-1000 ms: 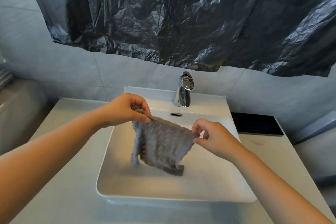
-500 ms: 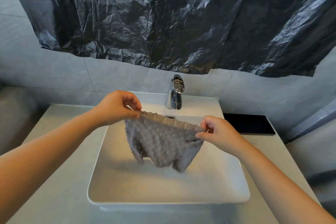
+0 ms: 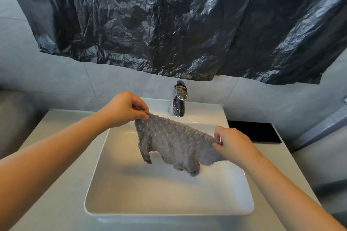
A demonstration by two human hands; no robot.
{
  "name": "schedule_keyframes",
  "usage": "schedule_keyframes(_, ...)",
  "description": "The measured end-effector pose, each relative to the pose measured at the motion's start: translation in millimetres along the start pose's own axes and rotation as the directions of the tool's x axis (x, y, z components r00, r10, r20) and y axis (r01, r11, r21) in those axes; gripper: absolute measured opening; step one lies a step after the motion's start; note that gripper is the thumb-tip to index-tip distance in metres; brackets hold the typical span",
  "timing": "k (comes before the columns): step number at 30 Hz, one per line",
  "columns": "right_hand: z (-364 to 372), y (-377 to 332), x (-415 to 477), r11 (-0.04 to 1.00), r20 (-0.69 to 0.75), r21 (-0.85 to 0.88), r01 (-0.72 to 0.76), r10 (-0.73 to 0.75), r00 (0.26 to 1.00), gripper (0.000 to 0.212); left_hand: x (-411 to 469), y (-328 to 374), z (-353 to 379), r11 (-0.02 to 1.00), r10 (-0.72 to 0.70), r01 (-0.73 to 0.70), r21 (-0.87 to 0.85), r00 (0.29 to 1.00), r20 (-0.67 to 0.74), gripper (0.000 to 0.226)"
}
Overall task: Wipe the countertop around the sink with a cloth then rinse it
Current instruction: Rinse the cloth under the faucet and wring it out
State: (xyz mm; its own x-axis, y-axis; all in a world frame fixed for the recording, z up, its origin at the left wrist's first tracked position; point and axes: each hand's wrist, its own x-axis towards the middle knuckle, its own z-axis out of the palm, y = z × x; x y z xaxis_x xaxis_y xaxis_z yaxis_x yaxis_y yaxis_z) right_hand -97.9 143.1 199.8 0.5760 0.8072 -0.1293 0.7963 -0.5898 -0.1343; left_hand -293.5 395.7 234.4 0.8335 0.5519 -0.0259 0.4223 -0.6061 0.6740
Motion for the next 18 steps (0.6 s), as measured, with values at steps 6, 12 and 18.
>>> schedule_keyframes(6, 2, 8, 9, 0.993, -0.116, 0.061, -0.102, 0.108, 0.987, 0.025, 9, 4, 0, 0.996, -0.020, 0.006, -0.094, 0.989, -0.150, 0.005)
schedule_keyframes(12, -25, 12, 31, 0.914, -0.255, 0.402, -0.051, 0.166, 0.953, 0.021, 19, 12, -10, 0.998, 0.031, -0.044, -0.047, 0.968, -0.250, 0.008)
schedule_keyframes(18, -26, 11, -3, 0.901, -0.331, 0.423, 0.095, 0.056, 0.942, 0.029, -14, 9, -15, 0.987, 0.073, -0.100, -0.122, 0.976, -0.208, 0.012)
